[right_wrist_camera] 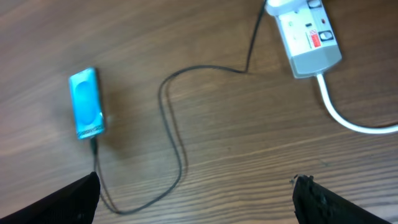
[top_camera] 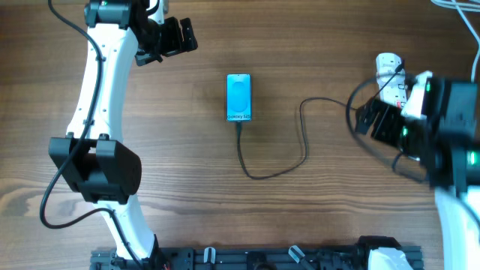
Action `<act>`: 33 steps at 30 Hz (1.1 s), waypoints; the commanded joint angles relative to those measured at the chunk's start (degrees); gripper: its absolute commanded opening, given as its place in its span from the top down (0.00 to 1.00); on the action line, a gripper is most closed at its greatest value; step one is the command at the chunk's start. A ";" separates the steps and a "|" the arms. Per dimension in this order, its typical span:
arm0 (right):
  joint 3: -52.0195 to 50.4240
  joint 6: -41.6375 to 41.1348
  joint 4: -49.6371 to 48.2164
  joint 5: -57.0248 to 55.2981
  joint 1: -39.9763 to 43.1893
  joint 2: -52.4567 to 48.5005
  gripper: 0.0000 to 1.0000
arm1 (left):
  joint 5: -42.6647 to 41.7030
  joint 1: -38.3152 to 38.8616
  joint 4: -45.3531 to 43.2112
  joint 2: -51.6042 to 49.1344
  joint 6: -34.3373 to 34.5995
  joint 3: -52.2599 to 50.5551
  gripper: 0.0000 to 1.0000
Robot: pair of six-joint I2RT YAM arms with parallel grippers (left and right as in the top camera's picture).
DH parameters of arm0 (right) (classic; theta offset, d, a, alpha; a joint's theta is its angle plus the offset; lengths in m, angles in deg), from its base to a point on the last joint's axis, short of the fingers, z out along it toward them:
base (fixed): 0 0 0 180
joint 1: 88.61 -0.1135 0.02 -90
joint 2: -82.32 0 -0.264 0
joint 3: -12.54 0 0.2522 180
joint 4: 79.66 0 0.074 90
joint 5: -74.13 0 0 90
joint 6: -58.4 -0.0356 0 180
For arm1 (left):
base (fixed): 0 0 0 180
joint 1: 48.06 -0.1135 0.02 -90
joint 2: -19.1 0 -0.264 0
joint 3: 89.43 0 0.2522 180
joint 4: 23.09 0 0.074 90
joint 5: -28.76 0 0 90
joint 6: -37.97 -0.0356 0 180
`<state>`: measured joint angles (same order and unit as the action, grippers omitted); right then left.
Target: Plug charger to phone and switch on socket
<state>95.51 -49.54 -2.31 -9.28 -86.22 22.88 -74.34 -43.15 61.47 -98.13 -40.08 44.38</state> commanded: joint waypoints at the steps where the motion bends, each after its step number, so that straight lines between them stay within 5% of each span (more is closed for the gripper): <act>1: -3.28 -1.05 -0.24 -0.13 -1.42 7.54 0.00 | 0.59 -0.15 -0.02 -0.52 0.50 -0.20 0.00; 6: -3.30 -20.74 0.04 -0.17 -1.42 10.45 0.00 | 0.57 -0.15 -0.02 -0.52 0.50 -0.20 0.00; 17: -3.30 -20.57 0.24 -6.40 -1.42 6.75 0.00 | 0.57 -0.15 -0.02 -0.52 0.50 -0.20 0.00; 24: -7.19 -0.26 -10.29 -0.87 -1.42 12.48 0.00 | 0.57 -0.15 -0.02 -0.52 0.50 -0.20 0.00; 33: -28.00 17.44 -28.79 10.45 -2.51 32.81 0.00 | 0.57 -0.15 -0.02 -0.52 0.50 -0.20 0.00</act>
<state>74.31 -42.56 -26.74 -5.65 -87.51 49.88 -74.32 -43.15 61.45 -98.13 -40.08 44.38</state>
